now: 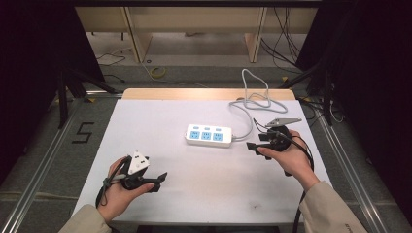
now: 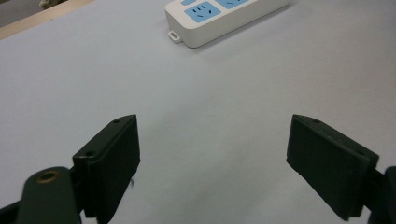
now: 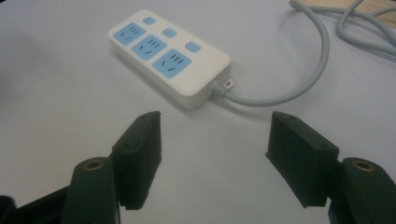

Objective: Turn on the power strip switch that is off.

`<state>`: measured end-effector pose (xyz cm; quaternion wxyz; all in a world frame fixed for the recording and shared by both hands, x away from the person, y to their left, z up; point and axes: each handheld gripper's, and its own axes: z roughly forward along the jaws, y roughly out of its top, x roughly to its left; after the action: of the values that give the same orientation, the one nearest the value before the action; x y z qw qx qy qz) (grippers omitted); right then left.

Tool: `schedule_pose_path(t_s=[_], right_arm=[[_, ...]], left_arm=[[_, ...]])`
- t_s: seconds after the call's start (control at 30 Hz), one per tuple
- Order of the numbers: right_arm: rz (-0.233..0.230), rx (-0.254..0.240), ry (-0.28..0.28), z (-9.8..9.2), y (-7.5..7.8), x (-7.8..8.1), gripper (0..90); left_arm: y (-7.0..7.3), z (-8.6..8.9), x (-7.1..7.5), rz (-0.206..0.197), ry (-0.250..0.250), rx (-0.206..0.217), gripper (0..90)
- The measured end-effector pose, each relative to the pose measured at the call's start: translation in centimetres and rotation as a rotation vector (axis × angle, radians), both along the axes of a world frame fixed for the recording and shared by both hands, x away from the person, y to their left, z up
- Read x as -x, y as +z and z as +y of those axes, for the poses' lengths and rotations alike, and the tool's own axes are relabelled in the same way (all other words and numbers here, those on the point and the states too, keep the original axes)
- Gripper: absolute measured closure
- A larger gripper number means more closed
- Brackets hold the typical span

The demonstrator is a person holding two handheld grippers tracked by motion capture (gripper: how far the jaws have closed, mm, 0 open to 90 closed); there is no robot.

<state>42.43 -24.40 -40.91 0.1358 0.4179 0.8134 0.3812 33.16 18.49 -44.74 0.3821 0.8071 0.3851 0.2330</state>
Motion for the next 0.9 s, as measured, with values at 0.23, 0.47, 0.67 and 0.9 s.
schedule_pose_path(t_s=[0.23, 0.47, 0.67, 0.9], right_arm=[[-0.01, -0.035, -0.005, -1.1, -0.5, 1.2, 33.0], [-0.048, -0.079, -0.008, -2.9, -1.5, 3.6, 32.9], [-0.066, -0.102, -0.021, -4.2, -2.5, 5.8, 32.9], [-0.083, -0.135, -0.034, -5.0, -3.3, 7.8, 32.9]], left_arm=[[0.0, 0.3, 0.0, 0.0, 0.006, 0.002, 17.2], [0.0, 0.4, 0.0, 0.008, 0.009, 0.007, 17.1], [-0.1, 0.4, 0.1, 0.01, 0.01, 0.007, 17.1], [0.0, 0.2, 0.3, 0.009, 0.002, 0.006, 17.2]])
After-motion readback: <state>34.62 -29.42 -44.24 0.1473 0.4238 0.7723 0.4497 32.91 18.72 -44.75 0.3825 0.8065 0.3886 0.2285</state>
